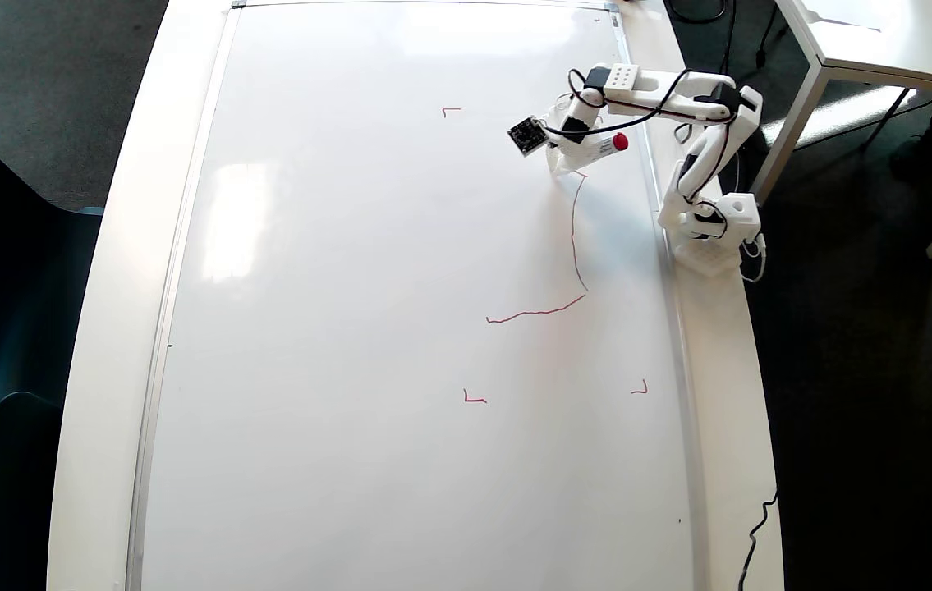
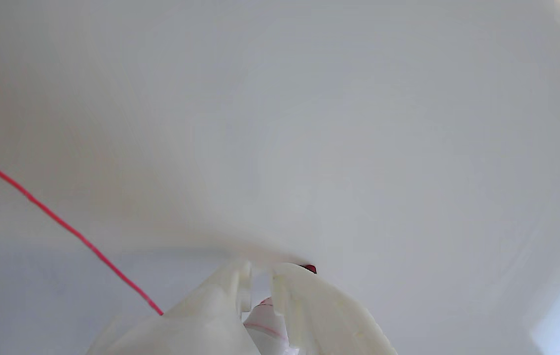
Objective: Draw on a whiteboard a robot head using a pen attached to the gripper
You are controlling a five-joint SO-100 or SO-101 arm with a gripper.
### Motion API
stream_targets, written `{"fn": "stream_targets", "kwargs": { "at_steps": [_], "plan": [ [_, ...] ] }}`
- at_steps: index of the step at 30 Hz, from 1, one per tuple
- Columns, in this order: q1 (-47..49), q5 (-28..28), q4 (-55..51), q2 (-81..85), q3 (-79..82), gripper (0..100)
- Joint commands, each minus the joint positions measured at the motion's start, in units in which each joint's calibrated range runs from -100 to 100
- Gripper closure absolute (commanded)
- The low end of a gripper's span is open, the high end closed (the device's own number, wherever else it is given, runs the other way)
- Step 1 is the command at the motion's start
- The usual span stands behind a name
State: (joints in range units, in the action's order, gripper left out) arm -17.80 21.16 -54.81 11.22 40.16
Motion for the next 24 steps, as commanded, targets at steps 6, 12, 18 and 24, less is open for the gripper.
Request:
{"fn": "stream_targets", "kwargs": {
  "at_steps": [6,12,18,24],
  "plan": [
    [3.69,0.18,1.30,-11.69,-14.42,99],
    [5.39,0.12,1.21,-19.82,-24.59,99],
    [7.60,0.07,1.21,-24.85,-31.76,99],
    [10.47,0.07,1.21,-28.37,-36.93,99]
  ]
}}
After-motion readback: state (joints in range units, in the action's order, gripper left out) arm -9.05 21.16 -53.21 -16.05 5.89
